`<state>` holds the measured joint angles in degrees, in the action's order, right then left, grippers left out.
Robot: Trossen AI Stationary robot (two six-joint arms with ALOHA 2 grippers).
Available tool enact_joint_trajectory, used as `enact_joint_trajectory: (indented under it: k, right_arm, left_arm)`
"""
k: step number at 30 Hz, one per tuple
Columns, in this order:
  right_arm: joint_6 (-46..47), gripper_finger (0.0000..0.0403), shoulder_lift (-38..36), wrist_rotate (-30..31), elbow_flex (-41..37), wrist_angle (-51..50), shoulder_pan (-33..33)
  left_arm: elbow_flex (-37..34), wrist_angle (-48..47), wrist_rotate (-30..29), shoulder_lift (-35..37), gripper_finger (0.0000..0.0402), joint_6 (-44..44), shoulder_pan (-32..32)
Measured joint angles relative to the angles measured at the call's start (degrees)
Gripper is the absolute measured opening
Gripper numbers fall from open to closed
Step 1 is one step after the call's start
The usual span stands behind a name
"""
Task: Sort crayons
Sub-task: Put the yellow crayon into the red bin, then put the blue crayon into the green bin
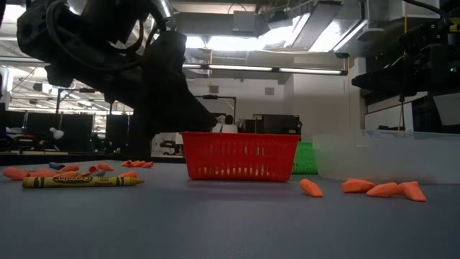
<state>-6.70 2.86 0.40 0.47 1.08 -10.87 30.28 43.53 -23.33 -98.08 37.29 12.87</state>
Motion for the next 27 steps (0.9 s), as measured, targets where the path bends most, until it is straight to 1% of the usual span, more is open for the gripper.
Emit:
enact_joint_trajectory:
  k: [3, 6, 19, 21, 23, 27]
  right_arm:
    - [0.0, 0.0113, 0.0, 0.0, 0.0, 0.0, 0.0]
    - [0.0, 0.0113, 0.0, 0.0, 0.0, 0.0, 0.0]
    - [0.0, 0.0113, 0.0, 0.0, 0.0, 0.0, 0.0]
    - [0.0, 0.0113, 0.0, 0.0, 0.0, 0.0, 0.0]
    - [0.0, 0.0113, 0.0, 0.0, 0.0, 0.0, 0.0]
    - [0.0, 0.0113, 0.0, 0.0, 0.0, 0.0, 0.0]
  left_arm:
    - [0.0, -0.1, 0.0, 0.0, 0.0096, -0.1, -0.3]
    - [0.0, -0.1, 0.0, 0.0, 0.0103, -0.1, -0.8]
    - [0.0, 1.2, 0.0, 0.4, 0.0101, -0.4, -6.1]
    - [0.0, 1.1, 0.2, 0.5, 0.0101, -2.3, -7.3]
    - [0.0, 0.9, 0.3, 1.6, 0.0101, -6.1, -8.8]
    - [0.0, 0.6, 0.3, 5.6, 0.0101, -11.1, -12.3]
